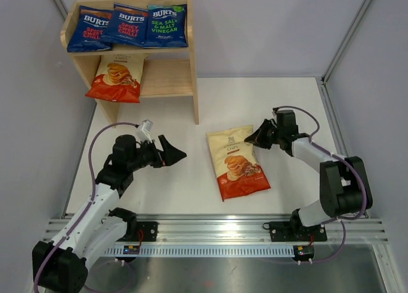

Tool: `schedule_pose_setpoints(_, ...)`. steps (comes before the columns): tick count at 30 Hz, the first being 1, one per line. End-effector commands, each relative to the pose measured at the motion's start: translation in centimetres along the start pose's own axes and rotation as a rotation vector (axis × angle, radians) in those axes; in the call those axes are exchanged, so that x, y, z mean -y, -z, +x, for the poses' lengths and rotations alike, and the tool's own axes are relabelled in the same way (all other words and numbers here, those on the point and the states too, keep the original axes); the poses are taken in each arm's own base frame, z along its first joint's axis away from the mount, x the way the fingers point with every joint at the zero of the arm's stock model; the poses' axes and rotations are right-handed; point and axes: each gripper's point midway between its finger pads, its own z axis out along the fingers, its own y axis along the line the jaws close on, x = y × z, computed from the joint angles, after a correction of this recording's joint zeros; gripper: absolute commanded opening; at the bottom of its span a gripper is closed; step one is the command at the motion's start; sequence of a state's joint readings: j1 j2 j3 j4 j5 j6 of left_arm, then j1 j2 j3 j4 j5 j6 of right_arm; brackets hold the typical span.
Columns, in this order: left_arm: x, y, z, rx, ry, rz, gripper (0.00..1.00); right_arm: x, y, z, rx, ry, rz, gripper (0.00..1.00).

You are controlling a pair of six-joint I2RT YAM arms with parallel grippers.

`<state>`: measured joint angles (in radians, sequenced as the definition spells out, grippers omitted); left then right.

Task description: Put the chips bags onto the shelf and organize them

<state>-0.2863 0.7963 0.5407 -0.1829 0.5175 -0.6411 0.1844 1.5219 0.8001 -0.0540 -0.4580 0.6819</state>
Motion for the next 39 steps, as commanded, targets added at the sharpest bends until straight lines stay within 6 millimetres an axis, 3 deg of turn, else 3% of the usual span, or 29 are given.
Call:
schedule_pose_setpoints(1,2.1,-1.1,-0.7,0.071,-0.050,0.111,0.99,-4.8,2.8,-5.5,0.289,-0.100,-0.116,0.00)
schedule_pose_setpoints(3,2.9,-1.5,-0.9,0.115,-0.063,0.139,0.99,-5.7,3.9,-6.2,0.332,-0.169,-0.140,0.00)
schedule_pose_setpoints(5,2.5,-1.9,0.2,0.130,-0.057,0.157,0.99,-7.0,5.8,-7.1,0.404,-0.214,-0.174,0.00)
schedule_pose_setpoints(7,3.8,-1.9,-0.4,0.202,-0.068,0.237,0.99,-7.3,7.4,-7.9,0.473,-0.248,-0.182,0.00)
schedule_pose_setpoints(8,3.2,-2.3,1.0,0.190,-0.053,0.241,0.99,-8.4,9.2,-8.4,0.517,-0.277,-0.223,0.00)
schedule_pose_setpoints(9,4.3,-2.3,0.2,0.243,-0.062,0.292,0.99,-8.3,10.0,-8.8,0.560,-0.303,-0.223,0.00)
schedule_pose_setpoints(10,4.4,-2.4,0.5,0.256,-0.066,0.310,0.99,-9.4,11.8,-9.1,0.600,-0.341,-0.272,0.00)
schedule_pose_setpoints(12,4.8,-3.1,1.2,0.289,-0.073,0.339,0.99,-9.5,13.5,-9.6,0.662,-0.394,-0.292,0.00)
schedule_pose_setpoints(17,6.4,-5.0,2.6,0.287,-0.085,0.411,0.99,-11.9,18.6,-9.8,0.743,-0.485,-0.408,0.00)
schedule_pose_setpoints(18,8.4,-4.5,2.3,0.319,-0.096,0.492,0.99,-12.3,19.2,-9.8,0.746,-0.493,-0.429,0.00)
schedule_pose_setpoints(19,8.1,-5.5,3.1,0.294,-0.092,0.491,0.99,-12.8,20.3,-9.5,0.748,-0.524,-0.469,0.00)
schedule_pose_setpoints(21,10.7,-4.9,2.6,0.336,-0.092,0.611,0.99,-13.4,21.3,-9.3,0.749,-0.549,-0.515,0.00)
schedule_pose_setpoints(23,11.7,-6.0,3.0,0.323,-0.075,0.661,0.99,-13.8,22.4,-8.8,0.744,-0.584,-0.565,0.00)
schedule_pose_setpoints(24,13.8,-5.5,1.9,0.358,-0.064,0.751,0.99,-14.1,22.8,-8.6,0.738,-0.588,-0.584,0.00)
schedule_pose_setpoints(26,14.1,-7.5,2.4,0.318,-0.032,0.747,0.99,-14.6,24.0,-8.2,0.738,-0.601,-0.626,0.00)
schedule_pose_setpoints(30,17.2,-8.8,1.9,0.341,-0.023,0.801,0.99,-14.8,26.1,-7.6,0.759,-0.629,-0.675,0.00)
schedule_pose_setpoints(31,18.6,-8.8,1.2,0.362,-0.026,0.833,0.99,-14.8,26.4,-7.5,0.766,-0.631,-0.679,0.00)
schedule_pose_setpoints(35,22.3,-7.9,1.4,0.379,-0.068,0.928,0.99,-14.5,27.3,-7.4,0.798,-0.639,-0.683,0.00)
schedule_pose_setpoints(39,23.8,-7.3,0.7,0.424,-0.057,0.946,0.99,-14.7,27.4,-7.2,0.785,-0.640,-0.714,0.00)
